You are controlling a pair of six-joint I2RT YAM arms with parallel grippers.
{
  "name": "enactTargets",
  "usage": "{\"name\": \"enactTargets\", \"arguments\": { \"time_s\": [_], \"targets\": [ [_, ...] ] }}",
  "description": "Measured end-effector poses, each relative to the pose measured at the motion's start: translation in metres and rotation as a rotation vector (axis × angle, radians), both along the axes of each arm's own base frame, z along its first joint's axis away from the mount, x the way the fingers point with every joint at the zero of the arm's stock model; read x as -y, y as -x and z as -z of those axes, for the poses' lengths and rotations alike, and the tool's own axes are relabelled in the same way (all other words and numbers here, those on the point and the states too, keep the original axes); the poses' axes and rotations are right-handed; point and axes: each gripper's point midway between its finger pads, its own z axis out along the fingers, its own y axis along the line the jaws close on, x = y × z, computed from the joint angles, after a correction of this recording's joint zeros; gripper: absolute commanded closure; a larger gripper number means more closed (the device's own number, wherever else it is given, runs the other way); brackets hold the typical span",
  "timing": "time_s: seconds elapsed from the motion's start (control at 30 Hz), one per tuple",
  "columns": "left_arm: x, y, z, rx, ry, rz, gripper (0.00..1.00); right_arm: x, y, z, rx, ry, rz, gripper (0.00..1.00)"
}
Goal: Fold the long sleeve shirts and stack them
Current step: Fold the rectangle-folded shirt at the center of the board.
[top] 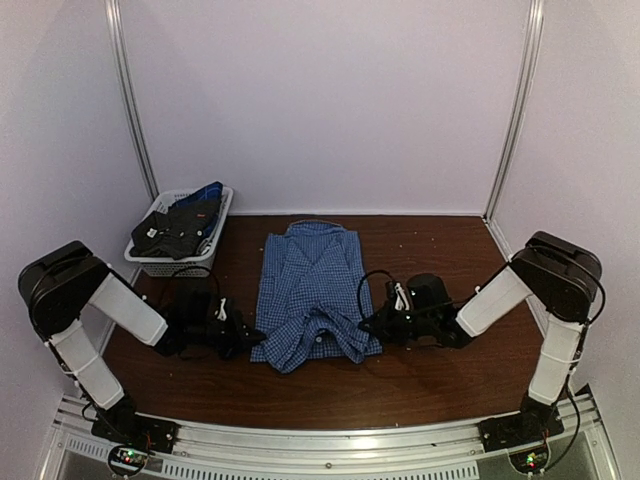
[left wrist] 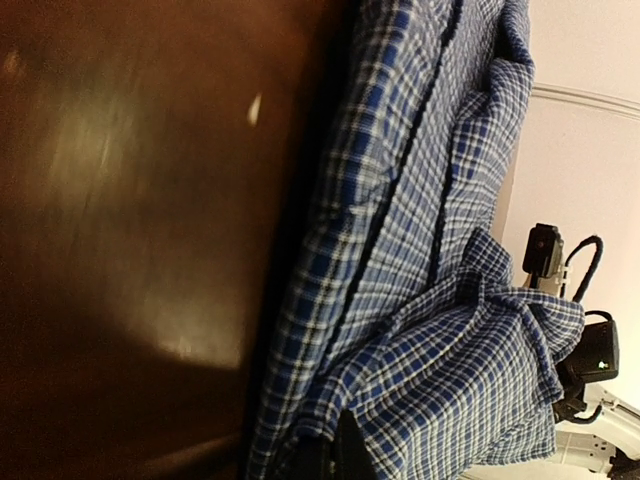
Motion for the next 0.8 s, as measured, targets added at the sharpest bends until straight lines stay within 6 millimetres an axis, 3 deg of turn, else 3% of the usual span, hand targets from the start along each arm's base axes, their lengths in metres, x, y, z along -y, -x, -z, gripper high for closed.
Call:
{"name": "enactTargets", "arguments": {
  "time_s": [0.17,0.33,0.5,0.67,0.8],
  "targets": [
    [0.000,0.027,-0.003,-0.027,-0.021,0.021,1.00,0.005,0.033,-0.002,-0.031,0.008,-0.020,1.00],
    [-0.003,0.025,-0.013,-0.007,-0.061,0.017,0.94,0.006,0.032,-0.006,-0.038,0.037,-0.018,0.89],
    [0.000,0.009,-0.024,0.050,-0.107,0.029,0.54,0.010,0.023,-0.009,-0.035,0.054,-0.004,0.63],
    [0.000,-0.003,-0.032,0.094,-0.155,0.049,0.35,0.015,0.017,-0.015,-0.026,0.063,0.008,0.46],
    [0.000,-0.011,-0.038,0.129,-0.191,0.068,0.27,0.016,0.015,-0.024,-0.003,0.071,0.004,0.37]
  ]
}}
